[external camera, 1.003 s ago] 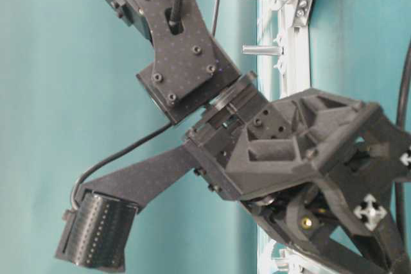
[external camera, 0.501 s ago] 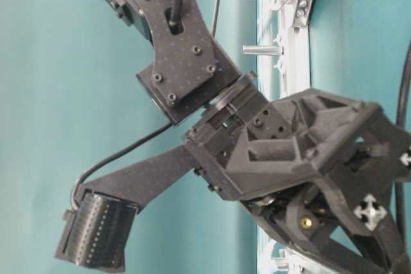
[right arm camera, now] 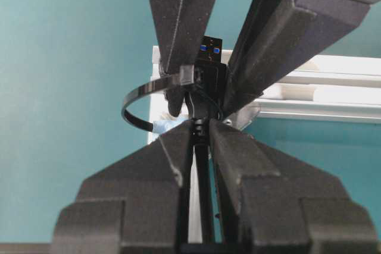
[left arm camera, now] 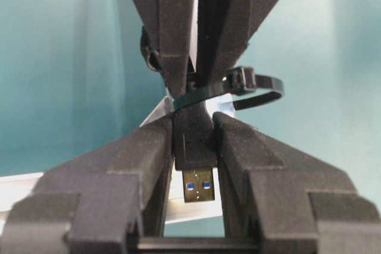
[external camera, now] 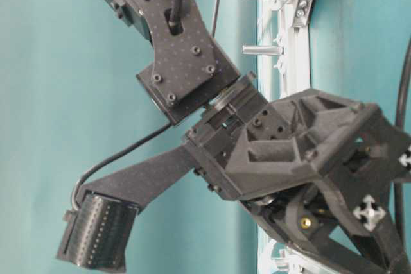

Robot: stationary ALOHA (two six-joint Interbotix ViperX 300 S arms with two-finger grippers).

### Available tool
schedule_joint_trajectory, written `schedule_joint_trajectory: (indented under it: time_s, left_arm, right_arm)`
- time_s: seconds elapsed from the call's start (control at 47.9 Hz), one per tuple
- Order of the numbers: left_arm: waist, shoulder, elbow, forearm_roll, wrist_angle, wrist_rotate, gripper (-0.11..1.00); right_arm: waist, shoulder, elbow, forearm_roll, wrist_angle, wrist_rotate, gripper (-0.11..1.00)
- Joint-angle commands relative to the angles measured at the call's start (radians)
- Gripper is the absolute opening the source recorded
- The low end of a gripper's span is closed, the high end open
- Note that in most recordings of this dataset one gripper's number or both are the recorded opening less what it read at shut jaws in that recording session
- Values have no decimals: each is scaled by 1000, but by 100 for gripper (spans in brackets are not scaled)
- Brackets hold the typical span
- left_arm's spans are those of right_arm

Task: Insert the wire through the string loop located on the left side.
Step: 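Move the left gripper to the plug emerging from the loop, then close the left gripper on the USB plug beyond the loop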

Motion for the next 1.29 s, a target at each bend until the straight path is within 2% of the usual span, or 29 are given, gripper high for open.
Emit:
schedule_joint_trajectory:
  time_s: [0.0, 0.543, 1.086, 1.128, 1.274]
  left_arm:
    - [-6, -20, -17, 0, -2, -9, 21]
    - [-6, -25, -17, 0, 14, -8, 21]
    - [-6, -29, -15, 0, 14, -8, 21]
    - [-6, -29, -15, 0, 14, -8, 21]
    - [-6, -29, -17, 0, 14, -8, 21]
  right_arm:
    - [3, -20, -28, -3, -5, -3, 12]
    - [3, -20, 3, -8, -74, -3, 12]
    - [3, -20, 11, -9, -44, -2, 13]
    - [3, -20, 9, -8, -41, 0, 20]
    - [6, -20, 11, -8, -41, -2, 62]
